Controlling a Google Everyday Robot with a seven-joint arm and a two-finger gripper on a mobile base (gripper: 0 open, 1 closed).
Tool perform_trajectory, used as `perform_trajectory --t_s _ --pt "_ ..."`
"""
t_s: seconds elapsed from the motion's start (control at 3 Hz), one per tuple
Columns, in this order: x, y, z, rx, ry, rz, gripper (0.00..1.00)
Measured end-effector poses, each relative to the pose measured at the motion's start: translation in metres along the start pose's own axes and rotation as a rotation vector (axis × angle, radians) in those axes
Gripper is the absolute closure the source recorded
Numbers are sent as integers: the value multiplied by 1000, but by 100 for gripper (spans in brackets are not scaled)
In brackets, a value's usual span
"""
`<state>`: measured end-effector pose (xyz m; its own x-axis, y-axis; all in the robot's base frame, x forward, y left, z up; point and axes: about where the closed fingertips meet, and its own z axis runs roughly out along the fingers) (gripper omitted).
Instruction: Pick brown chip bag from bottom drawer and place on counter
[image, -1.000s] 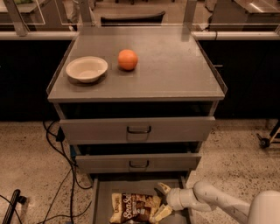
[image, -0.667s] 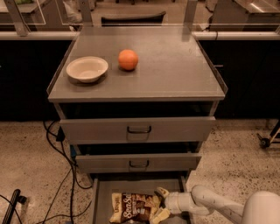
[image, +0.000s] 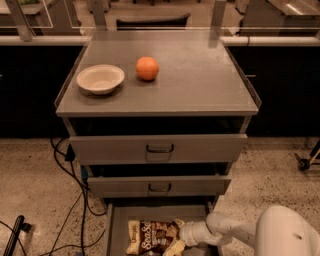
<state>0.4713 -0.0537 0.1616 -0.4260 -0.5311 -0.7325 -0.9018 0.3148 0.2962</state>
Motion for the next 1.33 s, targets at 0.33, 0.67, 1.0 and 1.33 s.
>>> perform_trajectory --t_s 0.33,0.67,1.0,1.33 --pt "14 -17 22 49 111 51 0" --pt "14 -17 22 49 111 52 0" --pt "14 -17 22 49 111 52 26" --pt "14 -17 22 49 111 52 50"
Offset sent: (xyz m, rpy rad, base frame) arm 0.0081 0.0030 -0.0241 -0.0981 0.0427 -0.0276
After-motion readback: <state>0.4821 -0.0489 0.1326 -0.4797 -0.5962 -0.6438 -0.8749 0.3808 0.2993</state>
